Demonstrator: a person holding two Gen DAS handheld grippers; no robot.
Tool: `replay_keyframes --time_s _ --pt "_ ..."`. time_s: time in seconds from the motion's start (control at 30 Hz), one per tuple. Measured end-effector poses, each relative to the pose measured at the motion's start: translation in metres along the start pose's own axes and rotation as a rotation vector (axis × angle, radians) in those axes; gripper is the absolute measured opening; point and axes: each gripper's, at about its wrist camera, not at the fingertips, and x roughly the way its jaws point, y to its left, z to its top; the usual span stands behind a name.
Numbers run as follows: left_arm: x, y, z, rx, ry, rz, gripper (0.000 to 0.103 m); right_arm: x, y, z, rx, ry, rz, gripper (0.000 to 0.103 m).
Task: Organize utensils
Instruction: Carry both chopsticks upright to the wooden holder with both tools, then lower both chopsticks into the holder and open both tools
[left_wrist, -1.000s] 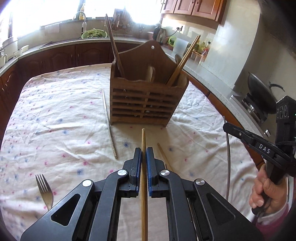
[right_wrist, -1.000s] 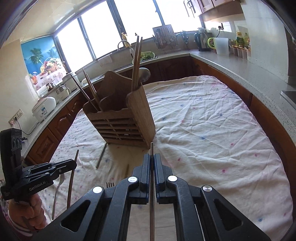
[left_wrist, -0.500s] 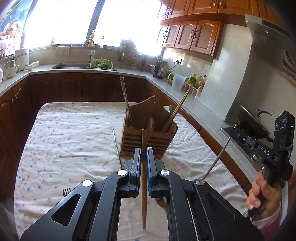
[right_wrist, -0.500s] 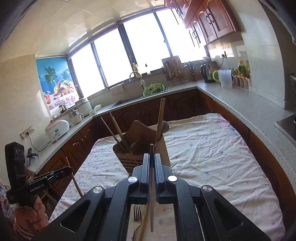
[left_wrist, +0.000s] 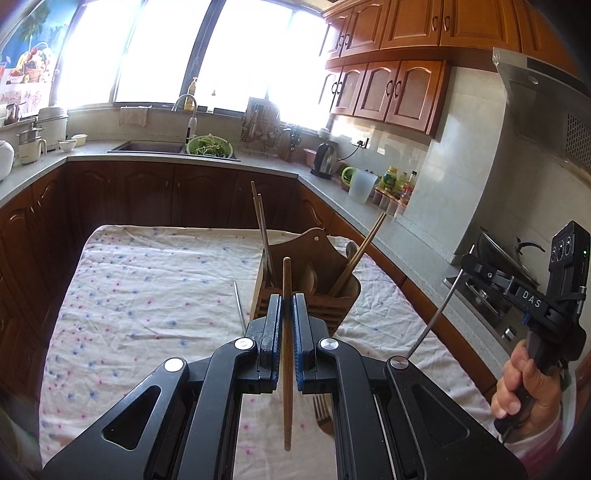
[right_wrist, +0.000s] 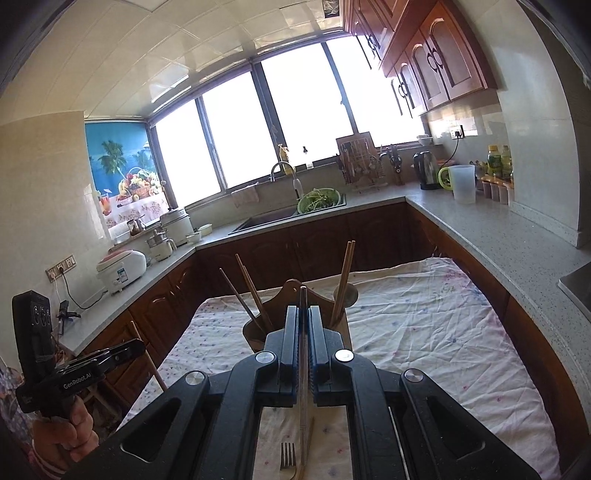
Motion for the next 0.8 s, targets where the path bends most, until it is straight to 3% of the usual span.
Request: replay_keyframes --time_s 0.33,0.8 --pt "0.004 0.001 0.019 -0.003 -0.046 0.0 0.004 0.011 -0.004 0.01 0.01 -0.021 -0.006 0.004" --pt "0.025 -0.007 0.096 0.022 -0.21 0.015 0.005 0.036 -0.007 0.069 0.018 -0.144 -0.021 0.004"
